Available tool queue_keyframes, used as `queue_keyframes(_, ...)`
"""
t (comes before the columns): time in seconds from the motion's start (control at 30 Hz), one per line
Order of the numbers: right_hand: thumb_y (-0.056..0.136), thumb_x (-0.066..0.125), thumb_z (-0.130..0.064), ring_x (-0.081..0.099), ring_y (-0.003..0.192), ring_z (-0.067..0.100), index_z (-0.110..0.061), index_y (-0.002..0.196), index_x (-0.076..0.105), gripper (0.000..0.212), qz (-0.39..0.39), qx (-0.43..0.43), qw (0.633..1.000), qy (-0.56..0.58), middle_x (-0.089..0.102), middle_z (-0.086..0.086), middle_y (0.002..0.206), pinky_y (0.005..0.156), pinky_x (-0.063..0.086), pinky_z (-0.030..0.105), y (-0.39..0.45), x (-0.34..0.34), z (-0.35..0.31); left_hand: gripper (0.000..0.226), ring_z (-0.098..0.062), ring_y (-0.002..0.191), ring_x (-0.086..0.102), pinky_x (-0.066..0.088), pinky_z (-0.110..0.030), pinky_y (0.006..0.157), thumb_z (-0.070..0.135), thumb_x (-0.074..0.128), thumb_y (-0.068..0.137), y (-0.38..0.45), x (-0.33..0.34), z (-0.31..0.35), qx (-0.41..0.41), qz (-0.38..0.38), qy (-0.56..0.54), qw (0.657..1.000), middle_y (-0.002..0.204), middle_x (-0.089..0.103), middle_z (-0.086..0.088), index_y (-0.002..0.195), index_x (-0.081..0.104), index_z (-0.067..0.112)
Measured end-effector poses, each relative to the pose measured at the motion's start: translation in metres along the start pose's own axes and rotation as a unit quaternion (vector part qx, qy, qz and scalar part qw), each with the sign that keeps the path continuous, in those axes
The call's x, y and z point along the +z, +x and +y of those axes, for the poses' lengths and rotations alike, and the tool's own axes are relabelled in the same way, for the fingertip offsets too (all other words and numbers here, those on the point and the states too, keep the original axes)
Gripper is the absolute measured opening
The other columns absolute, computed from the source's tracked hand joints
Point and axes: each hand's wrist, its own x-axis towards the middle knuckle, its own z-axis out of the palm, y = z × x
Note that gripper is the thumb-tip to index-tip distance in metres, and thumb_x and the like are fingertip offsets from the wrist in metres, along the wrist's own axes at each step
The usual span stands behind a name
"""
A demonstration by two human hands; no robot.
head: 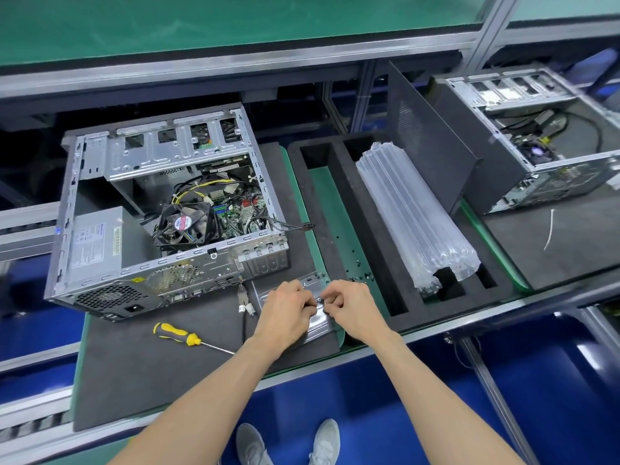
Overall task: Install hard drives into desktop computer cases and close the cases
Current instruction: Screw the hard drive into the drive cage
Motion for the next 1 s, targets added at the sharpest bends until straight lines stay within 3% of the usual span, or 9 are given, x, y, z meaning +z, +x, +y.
queue_keyframes(0.1,0.088,0.072,-0.007,0.062,0.071,0.004,-0.019,0.102,0.075,0.019,-0.001,-0.003,1.0,-0.007,0.063,-0.014,0.082,0.075,0.052,0.015,0.001,0.0,0.0,0.009,-0.02,0.096,0.052,0.041,-0.033,0.083,0.019,0.062,0.094,0.003,-0.001,0.002,-0.019,-0.01,-0.009,1.0,0.096,0.059,0.004,0.09,0.07,0.018)
queue_keyframes(0.27,0.092,0.07,-0.014,0.062,0.077,0.004,-0.017,0.098,0.076,0.009,0.012,-0.004,1.0,-0.022,0.062,-0.01,0.089,0.08,0.053,0.022,0.004,0.002,-0.003,0.017,-0.004,0.065,0.049,0.038,-0.019,0.061,0.012,0.053,0.094,0.002,-0.017,-0.002,-0.133,0.045,-0.246,0.959,0.071,0.059,0.011,0.08,0.055,0.02)
queue_keyframes(0.37,0.094,0.068,-0.016,0.06,0.08,0.009,-0.017,0.092,0.073,0.005,0.013,-0.013,0.999,-0.046,0.061,-0.009,0.088,0.081,0.052,0.027,0.005,0.005,-0.007,0.028,-0.009,0.046,0.037,0.032,-0.019,0.045,0.009,0.043,0.096,0.0,-0.026,-0.005,-0.194,0.034,-0.412,0.89,0.056,0.05,0.006,0.069,0.049,0.015)
queue_keyframes(0.5,0.097,0.059,-0.013,0.056,0.082,0.011,-0.019,0.09,0.069,0.014,0.022,-0.032,0.996,-0.077,0.056,-0.011,0.087,0.078,0.048,0.027,0.007,0.011,-0.009,0.033,-0.011,0.044,0.017,0.017,-0.017,0.038,0.003,0.038,0.084,-0.004,-0.033,-0.01,-0.258,0.005,-0.629,0.733,0.055,0.031,-0.002,0.056,0.043,0.017)
queue_keyframes(0.6,0.098,0.055,-0.012,0.055,0.084,0.012,-0.019,0.094,0.07,0.017,0.036,-0.024,0.996,-0.08,0.057,-0.009,0.091,0.077,0.046,0.025,0.009,0.014,-0.009,0.035,-0.01,0.043,0.017,0.016,-0.016,0.037,0.005,0.034,0.083,-0.006,-0.035,-0.013,-0.263,0.002,-0.671,0.694,0.051,0.028,0.0,0.051,0.041,0.015)
queue_keyframes(0.67,0.098,0.055,-0.011,0.055,0.085,0.011,-0.019,0.095,0.07,0.018,0.045,-0.019,0.996,-0.079,0.057,-0.009,0.092,0.078,0.043,0.023,0.011,0.014,-0.009,0.037,-0.012,0.044,0.017,0.016,-0.017,0.038,0.003,0.037,0.082,-0.002,-0.035,-0.011,-0.275,0.023,-0.629,0.727,0.051,0.027,0.0,0.048,0.04,0.016)
queue_keyframes(0.83,0.096,0.057,-0.01,0.057,0.086,0.014,-0.017,0.091,0.071,0.017,0.046,-0.008,0.994,-0.095,0.06,-0.006,0.09,0.082,0.05,0.032,0.011,0.012,-0.005,0.021,-0.002,0.044,0.047,0.036,-0.018,0.049,0.015,0.063,0.082,0.015,-0.033,-0.011,-0.212,0.039,-0.262,0.941,0.046,0.055,0.015,0.061,0.065,0.02)
queue_keyframes(0.9,0.096,0.058,-0.011,0.058,0.085,0.016,-0.018,0.091,0.071,0.015,0.039,-0.007,0.994,-0.1,0.06,-0.006,0.09,0.084,0.051,0.035,0.01,0.011,-0.005,0.013,0.001,0.056,0.056,0.043,-0.021,0.062,0.02,0.064,0.087,0.019,-0.031,-0.011,-0.158,0.025,-0.165,0.973,0.053,0.062,0.018,0.086,0.074,0.029)
queue_keyframes(1.0,0.096,0.06,-0.014,0.057,0.083,0.015,-0.018,0.092,0.071,0.012,0.036,-0.018,0.994,-0.105,0.057,-0.008,0.088,0.084,0.05,0.034,0.009,0.011,-0.004,0.022,-0.021,0.094,0.067,0.049,-0.031,0.083,0.027,0.06,0.094,0.026,-0.027,-0.01,-0.112,0.002,-0.052,0.992,0.096,0.076,0.006,0.111,0.073,0.033)
